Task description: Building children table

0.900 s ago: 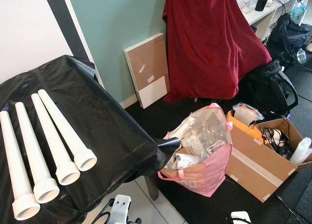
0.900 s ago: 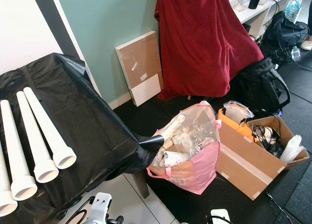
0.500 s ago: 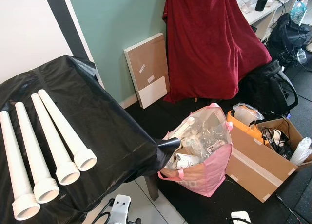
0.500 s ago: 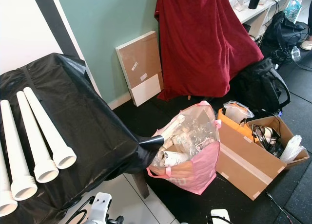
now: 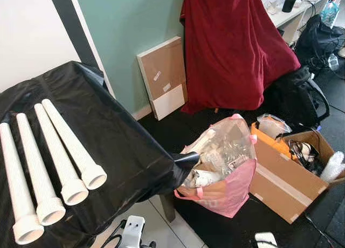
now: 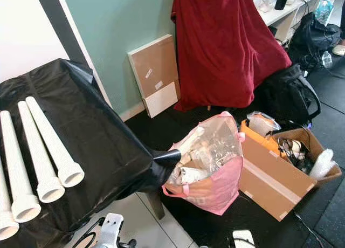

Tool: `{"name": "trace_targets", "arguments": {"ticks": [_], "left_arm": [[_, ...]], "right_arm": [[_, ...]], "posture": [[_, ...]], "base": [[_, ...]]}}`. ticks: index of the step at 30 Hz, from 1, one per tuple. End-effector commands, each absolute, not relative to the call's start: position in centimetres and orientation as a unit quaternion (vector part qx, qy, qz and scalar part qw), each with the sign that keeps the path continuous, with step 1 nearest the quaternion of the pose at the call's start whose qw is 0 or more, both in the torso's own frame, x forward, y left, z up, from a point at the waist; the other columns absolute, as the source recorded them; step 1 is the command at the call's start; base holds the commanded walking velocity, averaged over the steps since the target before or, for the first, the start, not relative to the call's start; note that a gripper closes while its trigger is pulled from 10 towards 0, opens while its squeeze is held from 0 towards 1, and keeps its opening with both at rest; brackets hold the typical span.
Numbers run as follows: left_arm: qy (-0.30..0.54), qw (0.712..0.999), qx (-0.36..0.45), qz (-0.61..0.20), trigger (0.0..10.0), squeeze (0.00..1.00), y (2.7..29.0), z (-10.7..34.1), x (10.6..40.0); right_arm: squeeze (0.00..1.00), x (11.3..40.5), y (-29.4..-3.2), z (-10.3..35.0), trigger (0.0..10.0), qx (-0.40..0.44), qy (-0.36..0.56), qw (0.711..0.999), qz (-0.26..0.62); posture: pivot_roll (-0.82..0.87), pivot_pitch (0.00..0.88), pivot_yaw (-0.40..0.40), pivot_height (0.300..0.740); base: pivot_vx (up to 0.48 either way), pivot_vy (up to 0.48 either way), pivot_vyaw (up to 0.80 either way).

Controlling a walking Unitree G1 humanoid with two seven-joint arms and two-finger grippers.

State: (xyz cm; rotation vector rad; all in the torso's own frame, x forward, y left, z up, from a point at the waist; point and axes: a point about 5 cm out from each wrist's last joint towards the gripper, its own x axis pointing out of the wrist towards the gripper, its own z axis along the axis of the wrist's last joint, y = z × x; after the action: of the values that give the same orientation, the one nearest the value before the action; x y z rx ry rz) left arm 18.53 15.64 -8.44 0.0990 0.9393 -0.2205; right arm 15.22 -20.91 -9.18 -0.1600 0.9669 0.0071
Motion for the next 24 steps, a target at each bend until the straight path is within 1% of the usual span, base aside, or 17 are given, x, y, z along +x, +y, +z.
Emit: {"name": "trace_targets", "arguments": {"ticks": [1,10,24], "left_arm": [[0.469,0.875,0.052,-0.108,10.0,0.00,15.61,-8.96,17.52],[0.475,0.872,0.053,-0.106,10.0,0.00,15.64,-9.16,17.08],[0.475,0.872,0.057,-0.108,10.0,0.00,15.75,-9.09,17.24]], "right_arm": [[0.00,14.36,-19.95,-9.67,10.0,-0.059,0.476,0.877,0.018],[0.00,14.34,-20.03,-9.66,10.0,-0.054,0.475,0.878,0.014],[0.00,14.39,-19.96,-9.64,10.0,-0.054,0.472,0.880,0.013]], "posture": [[-0.11,0.033,0.020,0.740],[-0.11,0.025,0.020,0.740],[-0.09,0.005,0.024,0.740]], "base": [[0.000,0.000,0.00],[0.000,0.000,0.00],[0.000,0.000,0.00]]}}
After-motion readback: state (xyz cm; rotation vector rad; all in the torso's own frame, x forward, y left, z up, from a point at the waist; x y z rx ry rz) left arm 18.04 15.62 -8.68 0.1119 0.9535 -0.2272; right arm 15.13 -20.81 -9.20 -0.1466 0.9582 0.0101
